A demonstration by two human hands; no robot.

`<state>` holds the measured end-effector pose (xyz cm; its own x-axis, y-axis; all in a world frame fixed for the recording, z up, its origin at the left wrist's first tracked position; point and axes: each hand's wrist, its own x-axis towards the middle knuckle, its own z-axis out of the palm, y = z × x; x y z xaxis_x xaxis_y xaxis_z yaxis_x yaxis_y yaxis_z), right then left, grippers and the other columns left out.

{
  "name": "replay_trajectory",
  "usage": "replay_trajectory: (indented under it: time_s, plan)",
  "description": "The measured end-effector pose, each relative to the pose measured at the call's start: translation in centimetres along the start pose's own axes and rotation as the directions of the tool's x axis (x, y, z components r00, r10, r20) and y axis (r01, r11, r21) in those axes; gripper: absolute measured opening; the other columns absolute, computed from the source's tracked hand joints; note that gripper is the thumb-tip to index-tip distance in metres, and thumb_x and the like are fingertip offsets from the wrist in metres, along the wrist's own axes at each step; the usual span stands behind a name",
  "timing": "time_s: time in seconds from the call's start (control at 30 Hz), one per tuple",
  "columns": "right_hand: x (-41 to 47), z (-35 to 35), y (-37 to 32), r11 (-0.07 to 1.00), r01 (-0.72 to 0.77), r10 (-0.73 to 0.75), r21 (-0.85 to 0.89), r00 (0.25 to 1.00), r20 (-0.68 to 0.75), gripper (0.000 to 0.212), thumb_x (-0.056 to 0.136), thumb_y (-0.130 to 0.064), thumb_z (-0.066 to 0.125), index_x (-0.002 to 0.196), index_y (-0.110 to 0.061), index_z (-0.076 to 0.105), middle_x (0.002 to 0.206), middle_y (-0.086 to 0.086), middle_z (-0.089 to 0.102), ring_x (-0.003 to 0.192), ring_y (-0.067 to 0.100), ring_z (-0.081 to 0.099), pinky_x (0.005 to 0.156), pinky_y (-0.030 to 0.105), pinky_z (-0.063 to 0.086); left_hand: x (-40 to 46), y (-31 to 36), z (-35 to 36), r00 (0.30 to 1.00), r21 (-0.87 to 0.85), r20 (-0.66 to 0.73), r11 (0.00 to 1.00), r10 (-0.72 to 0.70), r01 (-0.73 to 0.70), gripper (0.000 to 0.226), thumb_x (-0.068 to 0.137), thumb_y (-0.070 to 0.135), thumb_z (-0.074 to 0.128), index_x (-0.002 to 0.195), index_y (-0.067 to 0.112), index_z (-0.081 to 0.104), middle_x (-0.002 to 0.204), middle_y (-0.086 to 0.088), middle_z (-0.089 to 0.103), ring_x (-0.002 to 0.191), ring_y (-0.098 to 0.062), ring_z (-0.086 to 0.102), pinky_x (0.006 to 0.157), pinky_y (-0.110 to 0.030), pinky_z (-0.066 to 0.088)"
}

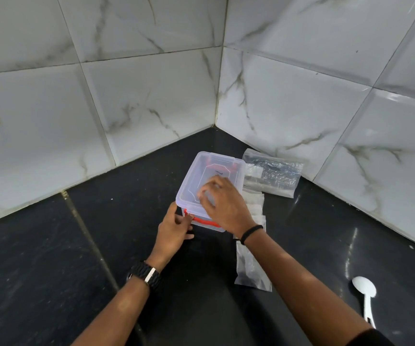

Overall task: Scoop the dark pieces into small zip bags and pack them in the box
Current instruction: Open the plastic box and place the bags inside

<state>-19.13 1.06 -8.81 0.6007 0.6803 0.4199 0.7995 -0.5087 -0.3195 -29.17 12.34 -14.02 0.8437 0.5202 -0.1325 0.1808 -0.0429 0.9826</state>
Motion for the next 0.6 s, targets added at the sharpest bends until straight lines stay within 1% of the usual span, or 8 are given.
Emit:
replay_trajectory:
  time_s: [0.07,0.13,0.2,0.3,0.4,0.53,0.6]
  plan:
    - [-1.2,0.3,-0.4,0.997,0.029,-0.023,-0.071,0.996,0.091,0.037,0.088,-0.043,0.056,0.111,-0.014,0.062,0.113,0.004,0.057,0.102,0.021,0.055,0.094,0.037,0.048,0.1,-0.4,0.2,0.998,0.020,-0.044,0.998,0.053,-0.052,0.042,0.095,0.021,0.055,0.137,0.026,0.046,0.097,-0.011,0.057,0.089,-0.019,0.063,0.067,-0.030,0.060]
    - [-1.8,0.5,-0.5,0.991,0.042,-0.026,-0.127,0.991,0.132,0.053,0.085,-0.053,0.058,0.124,-0.017,0.056,0.126,0.005,0.054,0.114,0.022,0.052,0.100,0.036,0.042,0.2,-0.8,0.3,0.992,0.065,-0.078,0.993,0.103,-0.098,0.039,0.094,0.019,0.056,0.133,0.025,0.050,0.113,-0.011,0.049,0.094,-0.021,0.062,0.066,-0.027,0.059]
    - [-2.0,0.5,-0.4,0.986,0.036,-0.011,-0.160,0.988,0.156,0.061,0.085,-0.054,0.059,0.132,-0.016,0.050,0.137,0.009,0.049,0.125,0.026,0.047,0.106,0.039,0.038,0.1,-0.9,0.4,0.988,0.082,-0.100,0.990,0.122,-0.114,0.037,0.094,0.016,0.057,0.130,0.024,0.052,0.122,-0.006,0.045,0.095,-0.019,0.062,0.065,-0.025,0.059]
    - [-2.1,0.9,-0.3,0.977,0.040,-0.004,-0.210,0.986,0.168,0.065,0.088,-0.052,0.055,0.137,-0.011,0.046,0.142,0.016,0.046,0.132,0.032,0.043,0.111,0.041,0.031,0.0,-0.9,0.5,0.986,0.066,-0.097,0.989,0.137,-0.131,0.039,0.094,0.014,0.056,0.132,0.021,0.053,0.127,-0.003,0.052,0.094,-0.018,0.064,0.063,-0.023,0.058]
    - [-2.2,1.0,-0.3,0.974,0.059,-0.017,-0.219,0.981,0.191,0.063,0.092,-0.050,0.050,0.140,-0.010,0.042,0.145,0.017,0.043,0.136,0.032,0.039,0.114,0.040,0.024,0.0,-1.0,0.6,0.984,0.052,-0.094,0.987,0.154,-0.150,0.039,0.094,0.012,0.056,0.132,0.020,0.054,0.127,-0.004,0.059,0.092,-0.016,0.066,0.061,-0.023,0.058]
    - [-2.4,1.1,-0.4,0.974,0.078,-0.040,-0.212,0.983,0.178,0.059,0.095,-0.047,0.047,0.140,-0.008,0.043,0.143,0.017,0.045,0.134,0.033,0.041,0.113,0.041,0.025,0.1,-1.1,0.6,0.982,0.048,-0.110,0.988,0.152,-0.148,0.039,0.094,0.008,0.055,0.132,0.018,0.054,0.120,-0.004,0.062,0.086,-0.017,0.067,0.060,-0.022,0.057]
    - [-2.5,1.1,-0.7,0.982,0.059,-0.032,-0.177,0.988,0.153,0.059,0.095,-0.049,0.040,0.137,-0.007,0.046,0.140,0.018,0.049,0.132,0.034,0.044,0.111,0.043,0.028,0.2,-1.1,0.6,0.982,0.041,-0.122,0.989,0.143,-0.139,0.036,0.094,0.010,0.055,0.130,0.017,0.056,0.112,-0.003,0.065,0.082,-0.019,0.067,0.059,-0.022,0.057]
